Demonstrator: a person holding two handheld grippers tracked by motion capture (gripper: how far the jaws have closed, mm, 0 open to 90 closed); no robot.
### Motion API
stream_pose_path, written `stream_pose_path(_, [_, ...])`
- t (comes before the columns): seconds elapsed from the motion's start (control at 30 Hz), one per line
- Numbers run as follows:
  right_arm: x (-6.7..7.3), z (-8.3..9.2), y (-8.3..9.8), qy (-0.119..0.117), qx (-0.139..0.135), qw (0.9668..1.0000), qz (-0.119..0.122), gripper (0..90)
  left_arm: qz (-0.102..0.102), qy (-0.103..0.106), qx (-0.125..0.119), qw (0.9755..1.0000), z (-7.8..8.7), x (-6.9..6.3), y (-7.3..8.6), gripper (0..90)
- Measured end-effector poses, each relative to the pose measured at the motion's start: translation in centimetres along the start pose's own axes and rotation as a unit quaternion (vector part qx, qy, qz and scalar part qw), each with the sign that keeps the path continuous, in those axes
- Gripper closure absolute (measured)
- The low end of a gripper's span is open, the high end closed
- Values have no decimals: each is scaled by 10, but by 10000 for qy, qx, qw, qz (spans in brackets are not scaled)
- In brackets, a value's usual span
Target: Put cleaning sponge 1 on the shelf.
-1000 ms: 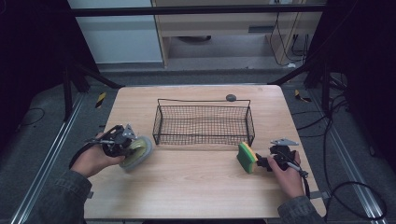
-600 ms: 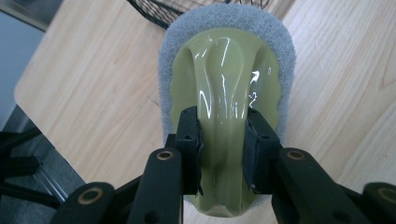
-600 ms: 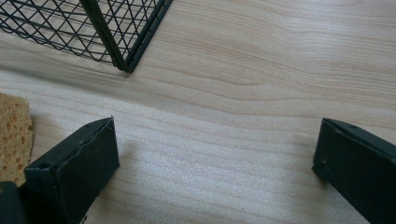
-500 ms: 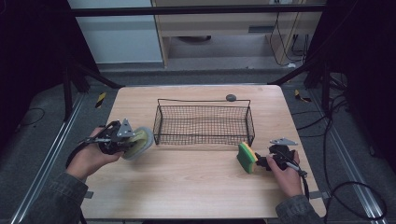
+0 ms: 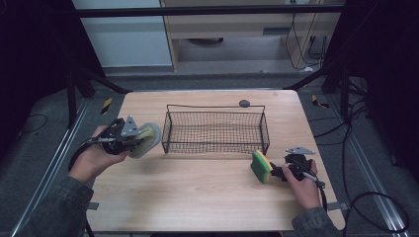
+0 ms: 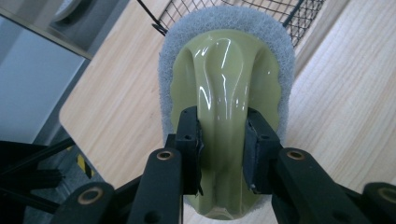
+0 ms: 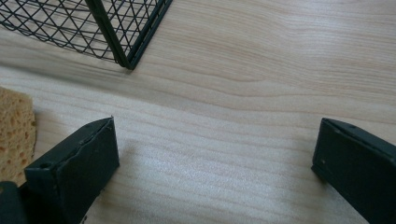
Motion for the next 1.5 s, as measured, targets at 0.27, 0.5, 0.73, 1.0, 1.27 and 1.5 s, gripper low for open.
stream_pose_path(0.27, [1, 1, 1, -16, 3, 10000, -3, 4, -95, -77, -85, 9999, 3, 2, -14, 705])
stream_pose_path(0.5, [1, 1, 1, -19, 1, 10000, -18, 4, -446, -286, -32, 9986, -2, 4, -35, 705])
stream_pose_path(0.73, [1, 1, 1, 0, -2, 10000, -5, 6, -520, -407, -113, 9978, -4, 8, -50, 705])
stream_pose_path(1.0, [1, 1, 1, -5, -1, 10000, -4, 5, -581, -437, -65, 9973, -15, 16, -60, 705])
stream_pose_path(1.27, [0, 1, 1, -4, 0, 10000, 9, 5, -779, -451, -83, 9959, -21, 21, -74, 705])
stream_pose_path(1.5, [1, 1, 1, -9, 2, 10000, -9, 5, -997, -419, -86, 9941, -30, 17, -86, 705])
Point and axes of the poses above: each handheld gripper's, and its own axes: z roughly backward along the jaws, y roughly out of its underside, x roughly to its left, the point moved 9 cm from there along -z, roughly forward along the jaws, and after that the axes turned 4 degrees about -z, right-handed, at the moved point
